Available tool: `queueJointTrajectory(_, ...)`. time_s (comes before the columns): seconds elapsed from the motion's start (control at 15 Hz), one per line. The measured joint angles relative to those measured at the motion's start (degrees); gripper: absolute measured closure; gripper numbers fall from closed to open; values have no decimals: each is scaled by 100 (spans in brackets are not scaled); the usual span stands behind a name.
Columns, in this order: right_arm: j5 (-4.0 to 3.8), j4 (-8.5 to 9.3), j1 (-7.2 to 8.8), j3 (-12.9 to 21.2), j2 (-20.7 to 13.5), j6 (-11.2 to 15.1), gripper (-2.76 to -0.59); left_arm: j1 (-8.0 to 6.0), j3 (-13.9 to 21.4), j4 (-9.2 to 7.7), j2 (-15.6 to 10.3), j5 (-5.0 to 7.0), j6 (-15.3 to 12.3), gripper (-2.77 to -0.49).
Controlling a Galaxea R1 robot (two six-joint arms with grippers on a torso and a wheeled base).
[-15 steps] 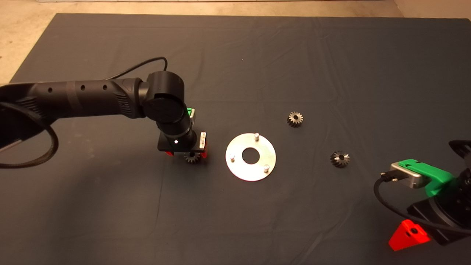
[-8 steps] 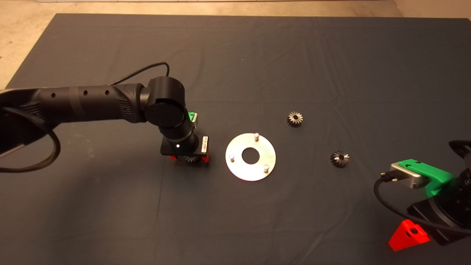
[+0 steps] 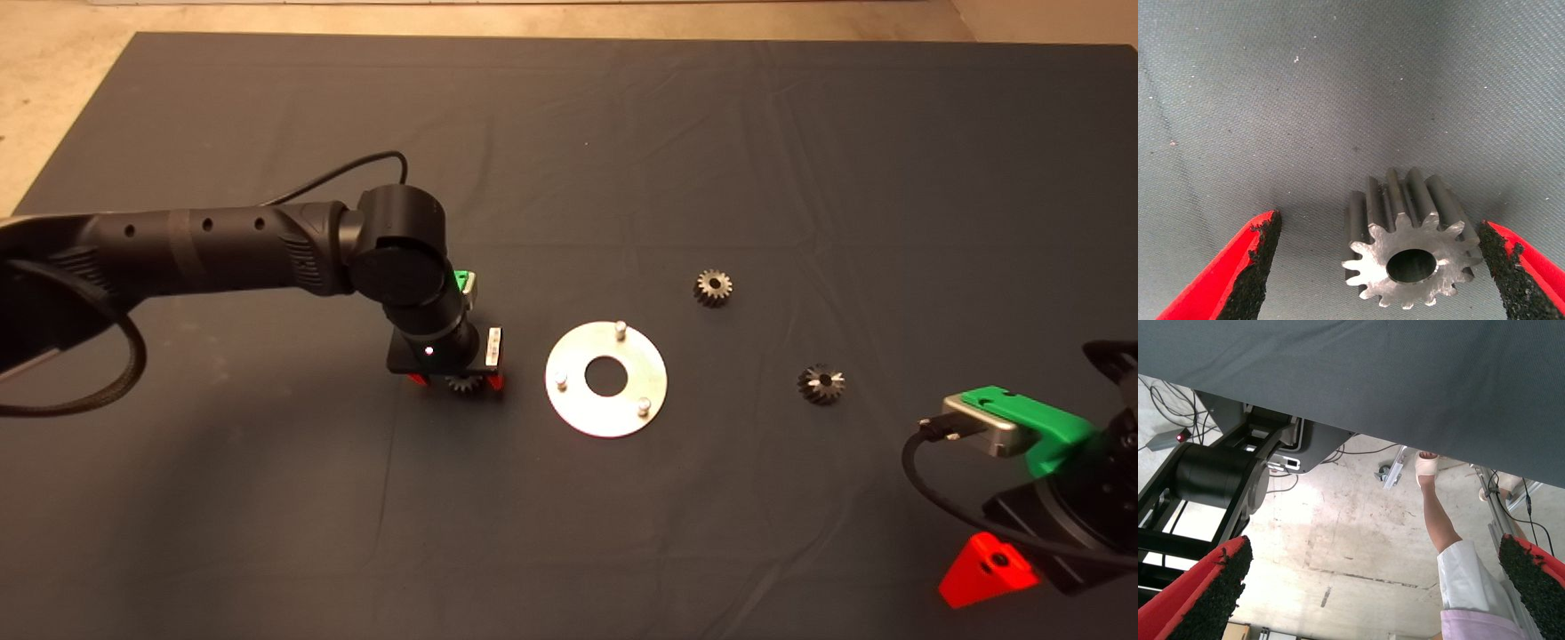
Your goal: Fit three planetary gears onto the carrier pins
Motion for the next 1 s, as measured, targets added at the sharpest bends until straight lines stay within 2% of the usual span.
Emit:
queueJointTrajectory(0.2,-2,1,-2,0,0,0,-275,-1,0,35,2,-4,4,-195)
queueJointTrajectory(0.73,-1,0,-2,0,0,1,-275,-2,-13,37,4,-1,6,-194)
queueJointTrajectory(1.0,-2,0,-4,0,2,2,-275,-2,-74,42,6,-1,94,-180)
